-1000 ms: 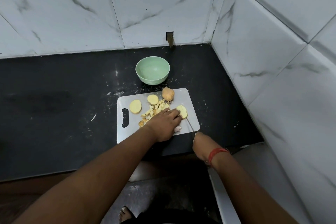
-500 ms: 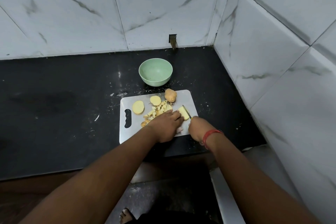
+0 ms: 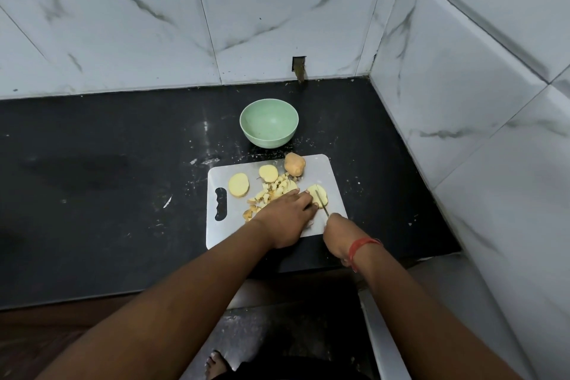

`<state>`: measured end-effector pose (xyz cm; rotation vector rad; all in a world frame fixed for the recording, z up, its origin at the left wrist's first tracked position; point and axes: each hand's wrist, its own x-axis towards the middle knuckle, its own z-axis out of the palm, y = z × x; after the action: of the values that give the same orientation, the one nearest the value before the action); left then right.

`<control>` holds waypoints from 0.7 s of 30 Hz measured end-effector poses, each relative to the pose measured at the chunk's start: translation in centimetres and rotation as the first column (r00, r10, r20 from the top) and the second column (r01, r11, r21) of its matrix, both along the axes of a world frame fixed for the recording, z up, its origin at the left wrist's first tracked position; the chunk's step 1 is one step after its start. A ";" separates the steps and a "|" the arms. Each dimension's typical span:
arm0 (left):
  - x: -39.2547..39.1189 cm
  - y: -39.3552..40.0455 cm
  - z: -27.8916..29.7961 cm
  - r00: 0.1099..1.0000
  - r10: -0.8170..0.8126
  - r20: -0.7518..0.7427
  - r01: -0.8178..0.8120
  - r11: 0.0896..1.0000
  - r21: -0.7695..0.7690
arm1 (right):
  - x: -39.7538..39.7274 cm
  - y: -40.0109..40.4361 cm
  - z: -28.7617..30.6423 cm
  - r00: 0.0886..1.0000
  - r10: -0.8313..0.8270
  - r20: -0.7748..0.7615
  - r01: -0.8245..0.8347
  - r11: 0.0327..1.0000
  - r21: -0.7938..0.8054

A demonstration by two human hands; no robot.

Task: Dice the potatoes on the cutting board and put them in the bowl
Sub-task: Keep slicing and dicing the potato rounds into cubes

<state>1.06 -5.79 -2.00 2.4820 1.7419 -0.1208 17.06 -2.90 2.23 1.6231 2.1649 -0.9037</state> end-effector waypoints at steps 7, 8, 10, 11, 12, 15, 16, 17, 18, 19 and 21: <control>-0.2 0.0 -0.4 1.000 -0.001 0.005 0.001 1.000 0.001 | 2.7 -2.3 -1.5 0.999 -0.034 0.005 0.034 0.999 -0.038; -0.2 0.0 -0.4 1.000 0.001 0.011 -0.001 1.000 0.001 | 3.0 -2.5 -1.6 0.999 -0.033 0.006 0.033 0.999 -0.042; -0.3 -0.1 -0.4 1.000 -0.001 0.024 0.001 1.000 0.004 | 3.6 -2.8 -1.7 0.999 -0.049 0.016 0.050 0.997 -0.050; -0.3 -0.1 -0.4 0.999 -0.003 0.032 0.002 1.000 0.006 | 3.9 -2.9 -1.6 0.998 -0.053 0.024 0.055 0.997 -0.052; -0.3 -0.2 -0.4 0.999 -0.006 0.040 0.005 1.000 0.010 | 4.1 -3.1 -1.5 0.998 -0.057 0.023 0.058 0.997 -0.049; -0.3 -0.4 -0.3 0.999 -0.007 0.054 0.006 1.000 0.003 | 4.4 -3.2 -1.0 0.996 -0.075 -0.038 0.074 0.997 -0.015; -0.4 -0.3 -0.3 0.999 -0.007 0.050 0.007 1.000 -0.003 | 4.2 -3.1 -0.7 0.995 -0.081 -0.054 0.081 0.997 -0.001; -0.4 -0.4 -0.4 0.999 -0.007 0.045 0.008 1.000 -0.011 | 3.9 -2.8 -0.4 0.995 -0.086 -0.053 0.087 0.996 0.006; -0.4 -0.4 -0.4 0.999 -0.008 0.040 0.009 1.000 -0.018 | 3.5 -2.4 -0.2 0.995 -0.086 -0.049 0.087 0.996 0.016; -0.4 -0.5 -0.5 0.999 -0.011 0.036 0.012 1.000 -0.022 | 3.0 -1.9 -0.2 0.995 -0.086 -0.050 0.087 0.996 0.026; -0.5 -0.6 -0.4 0.999 -0.017 0.032 0.018 1.000 -0.021 | 1.9 -0.9 -0.1 0.996 -0.081 -0.044 0.083 0.996 0.032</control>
<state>0.56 -6.34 -2.41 2.4702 1.6980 -0.0997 18.93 -3.82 2.13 1.7355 2.1671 -0.9379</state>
